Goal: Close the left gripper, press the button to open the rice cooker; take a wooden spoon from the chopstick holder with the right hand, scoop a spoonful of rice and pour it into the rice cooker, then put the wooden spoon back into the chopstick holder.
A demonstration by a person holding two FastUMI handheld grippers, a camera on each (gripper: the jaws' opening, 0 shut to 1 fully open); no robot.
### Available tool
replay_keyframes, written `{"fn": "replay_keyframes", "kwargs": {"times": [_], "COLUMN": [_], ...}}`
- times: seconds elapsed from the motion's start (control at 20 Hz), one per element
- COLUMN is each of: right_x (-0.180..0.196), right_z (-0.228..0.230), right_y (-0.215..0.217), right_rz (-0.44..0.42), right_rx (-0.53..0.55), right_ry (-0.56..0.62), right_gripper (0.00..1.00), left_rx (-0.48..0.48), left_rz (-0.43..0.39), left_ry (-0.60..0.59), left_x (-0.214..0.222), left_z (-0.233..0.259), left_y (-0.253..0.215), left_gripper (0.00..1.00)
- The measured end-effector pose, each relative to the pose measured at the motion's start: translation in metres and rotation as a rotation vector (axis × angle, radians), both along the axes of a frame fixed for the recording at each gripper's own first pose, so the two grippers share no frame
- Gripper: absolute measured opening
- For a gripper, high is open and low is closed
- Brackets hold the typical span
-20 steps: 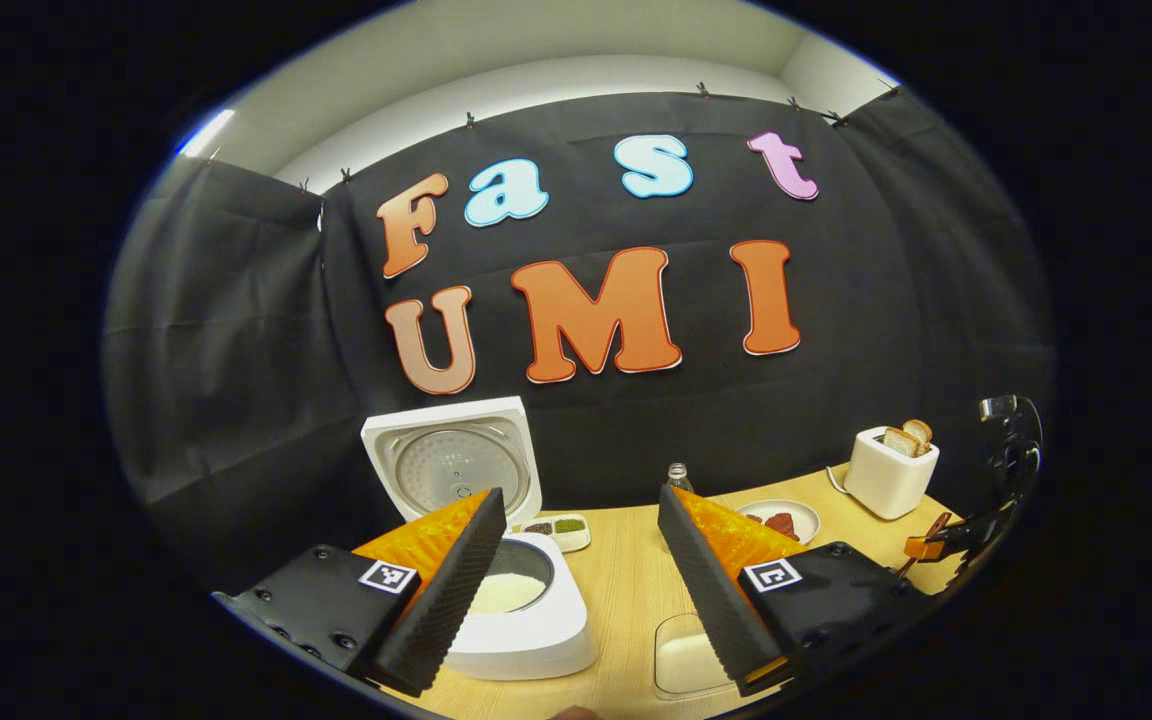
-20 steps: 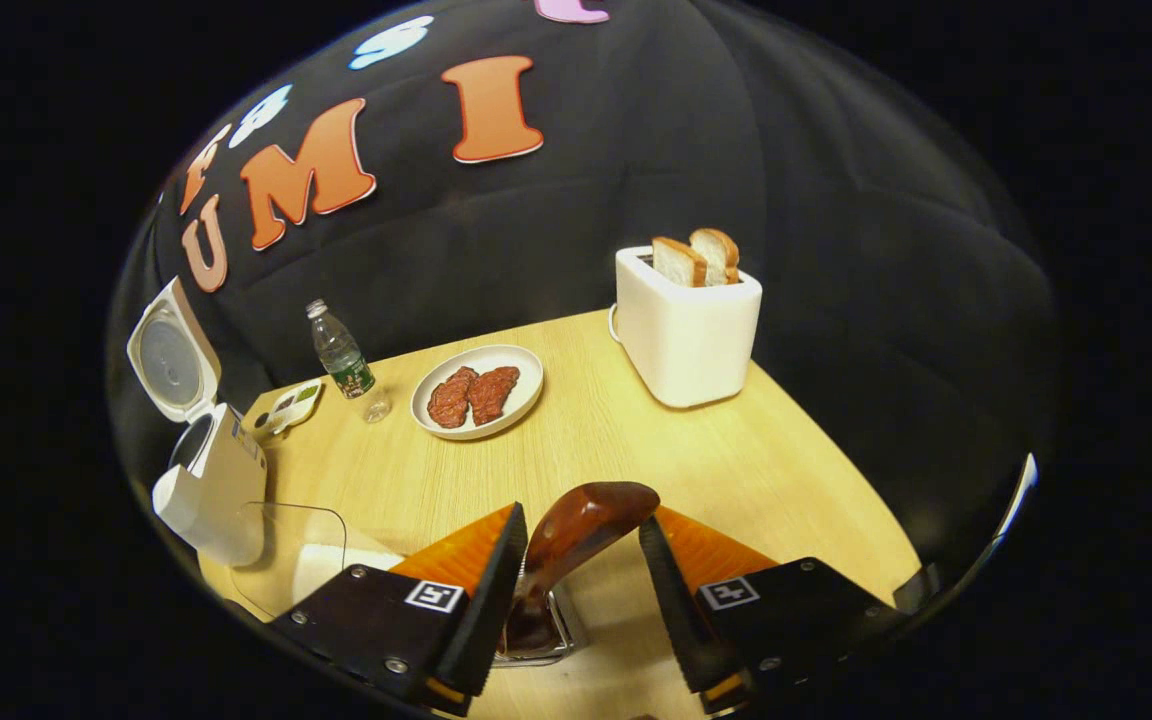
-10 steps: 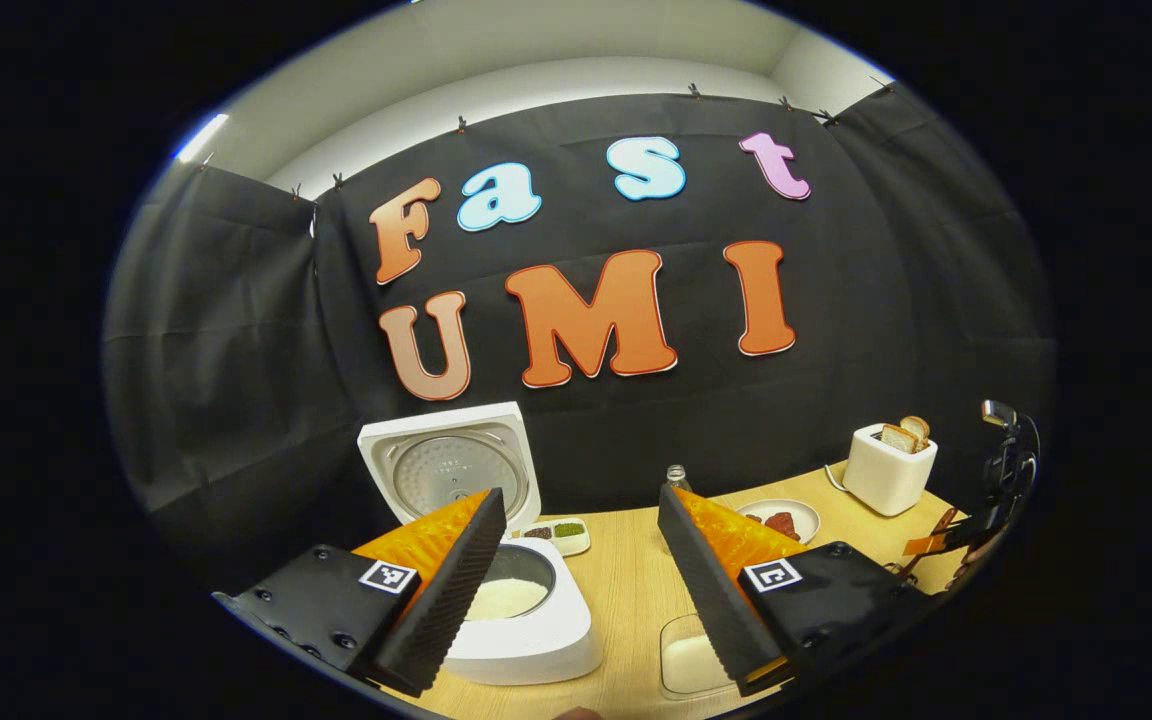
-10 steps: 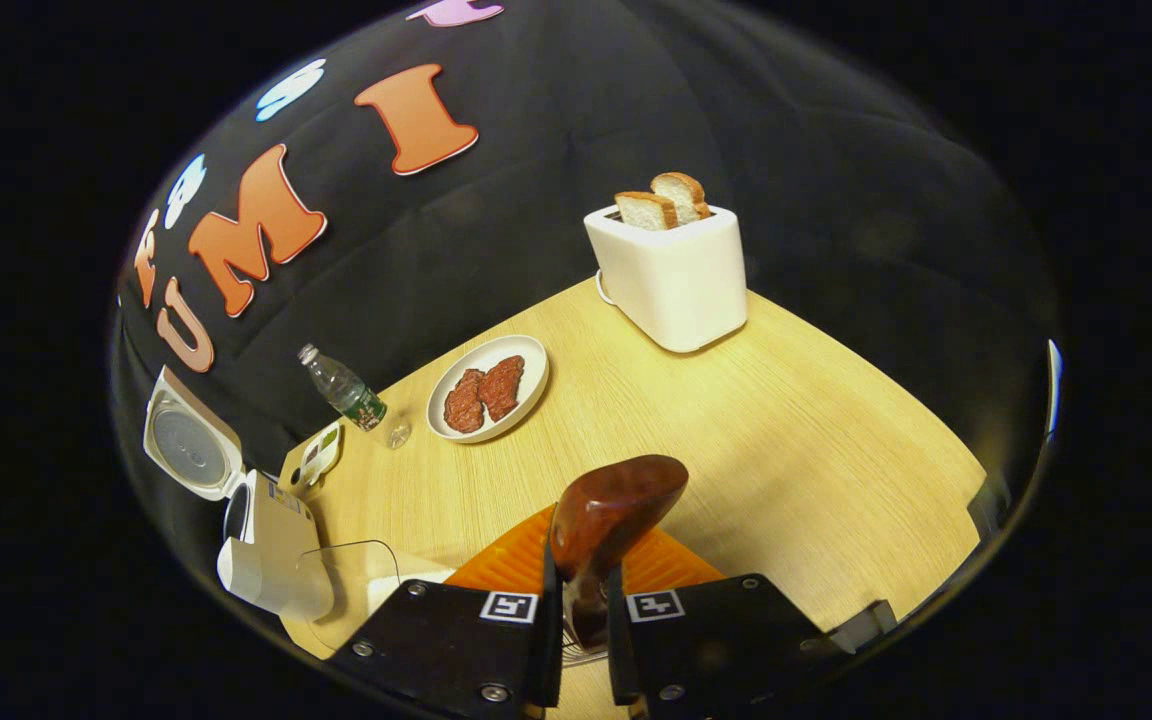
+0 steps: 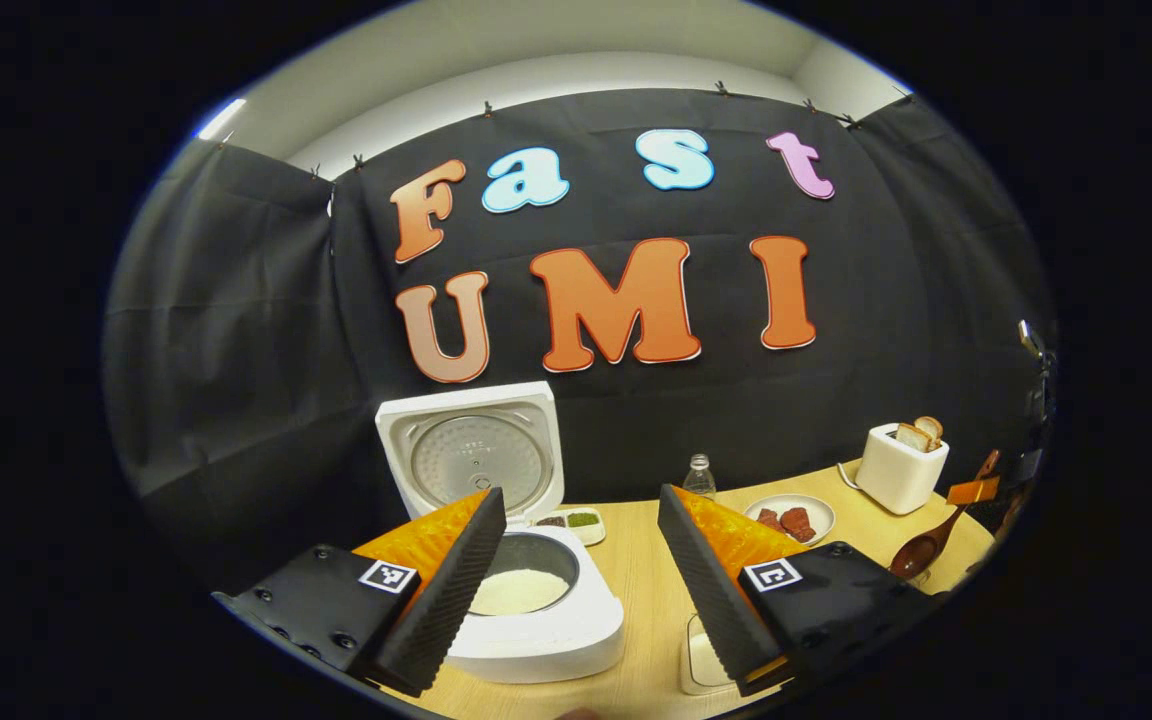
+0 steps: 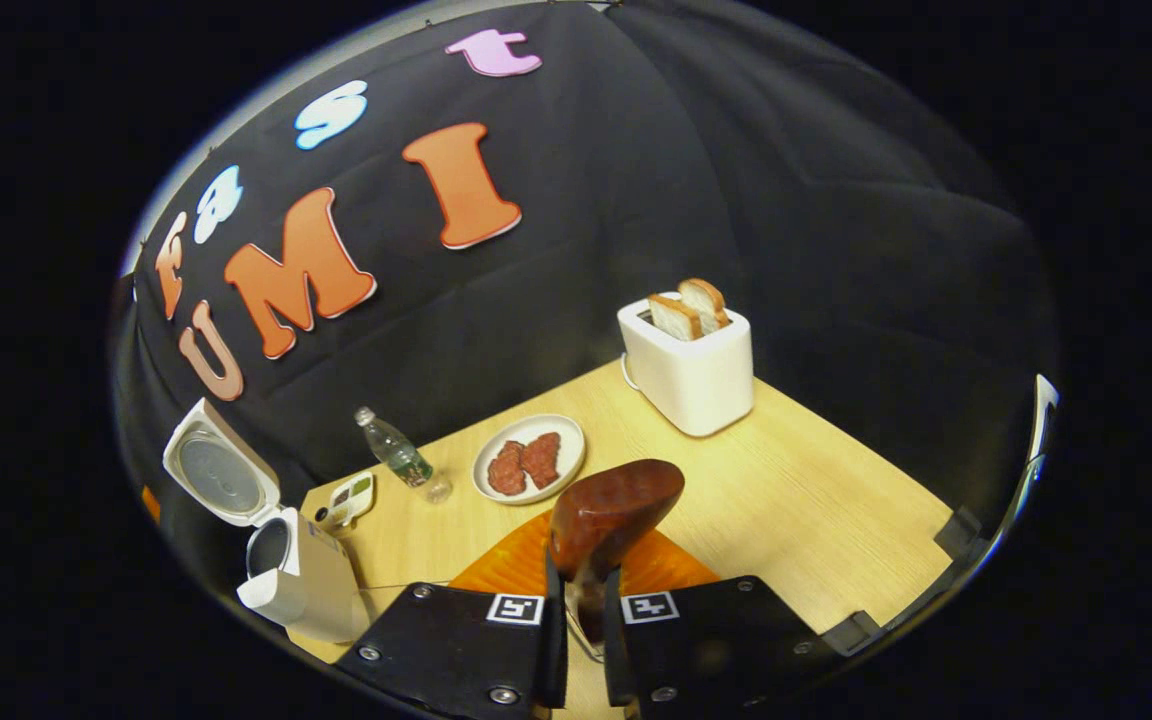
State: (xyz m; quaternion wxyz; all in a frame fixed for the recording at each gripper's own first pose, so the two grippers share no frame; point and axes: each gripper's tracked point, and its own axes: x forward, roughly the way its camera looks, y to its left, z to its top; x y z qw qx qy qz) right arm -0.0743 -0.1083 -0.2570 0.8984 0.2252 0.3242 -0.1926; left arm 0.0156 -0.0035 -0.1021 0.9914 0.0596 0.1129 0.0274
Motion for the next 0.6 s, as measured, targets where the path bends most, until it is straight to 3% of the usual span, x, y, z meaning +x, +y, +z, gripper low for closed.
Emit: {"fn": "replay_keyframes", "kwargs": {"times": [0.25,0.45,0.6], "right_x": [0.033,0.034,0.035], "right_z": [0.023,-0.009,-0.034], "right_y": [0.079,0.140,0.161], "right_rz": [0.168,0.332,0.421], "right_rx": [0.050,0.031,-0.045], "right_ry": [-0.069,-0.009,0.025], "right_gripper": [0.14,0.14,0.14], "left_rx": [-0.026,-0.033,-0.026], "left_rz": [0.058,0.121,0.184], "left_ry": [0.014,0.002,0.014], "left_x": [-0.007,-0.019,-0.032], "left_z": [-0.006,-0.002,-0.009], "left_y": [0.032,0.065,0.090], "left_gripper": [1.00,1.00,1.00]}}
